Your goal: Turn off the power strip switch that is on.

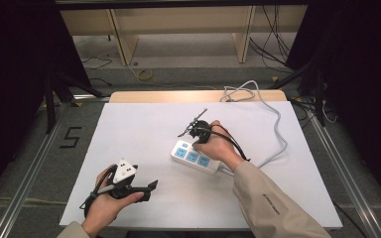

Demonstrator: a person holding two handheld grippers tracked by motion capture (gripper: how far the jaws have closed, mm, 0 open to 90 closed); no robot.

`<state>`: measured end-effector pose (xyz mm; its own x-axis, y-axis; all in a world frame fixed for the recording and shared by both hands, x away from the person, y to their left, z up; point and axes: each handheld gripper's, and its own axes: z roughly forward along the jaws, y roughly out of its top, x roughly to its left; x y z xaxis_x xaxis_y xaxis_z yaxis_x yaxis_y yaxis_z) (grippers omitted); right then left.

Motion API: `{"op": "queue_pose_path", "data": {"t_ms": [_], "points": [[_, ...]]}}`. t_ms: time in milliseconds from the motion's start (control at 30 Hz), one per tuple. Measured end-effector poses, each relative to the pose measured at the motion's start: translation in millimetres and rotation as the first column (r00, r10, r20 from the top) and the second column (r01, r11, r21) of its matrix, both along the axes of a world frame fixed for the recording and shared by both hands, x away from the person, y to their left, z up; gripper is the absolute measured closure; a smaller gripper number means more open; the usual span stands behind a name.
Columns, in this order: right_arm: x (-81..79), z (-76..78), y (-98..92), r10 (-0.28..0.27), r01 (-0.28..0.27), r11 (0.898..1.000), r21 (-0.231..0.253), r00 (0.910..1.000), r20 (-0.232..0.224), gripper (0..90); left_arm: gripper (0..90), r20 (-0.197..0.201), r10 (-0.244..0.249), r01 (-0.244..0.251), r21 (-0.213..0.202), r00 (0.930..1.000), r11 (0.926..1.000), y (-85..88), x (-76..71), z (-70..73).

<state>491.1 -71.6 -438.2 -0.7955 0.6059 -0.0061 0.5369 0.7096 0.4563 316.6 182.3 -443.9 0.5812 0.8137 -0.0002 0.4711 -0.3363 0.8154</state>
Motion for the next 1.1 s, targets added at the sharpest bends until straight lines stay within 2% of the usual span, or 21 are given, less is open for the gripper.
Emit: {"op": "queue_pose_path", "data": {"t_ms": [567, 667, 1100], "points": [[4.0, 2.9, 6.4, 0.013, -0.015, 0.998, -0.058, 0.9996, -0.024, 90.0, 14.9, 0.001, -0.002, 0.002, 0.001, 1.0000, 1.0000, -0.7, -0.2, 0.1], [5.1, 3.4, 7.2, 0.010, -0.012, 0.998, -0.059, 0.9992, -0.040, 90.0, 14.9, 0.001, -0.002, 0.002, 0.001, 1.0000, 1.0000, -0.8, -0.2, 0.0], [7.8, 3.3, 8.2, 0.008, -0.012, 0.997, -0.070, 0.9985, -0.055, 90.0, 14.9, 0.002, -0.001, 0.001, 0.001, 1.0000, 1.0000, -1.4, -0.6, 0.1]]}}
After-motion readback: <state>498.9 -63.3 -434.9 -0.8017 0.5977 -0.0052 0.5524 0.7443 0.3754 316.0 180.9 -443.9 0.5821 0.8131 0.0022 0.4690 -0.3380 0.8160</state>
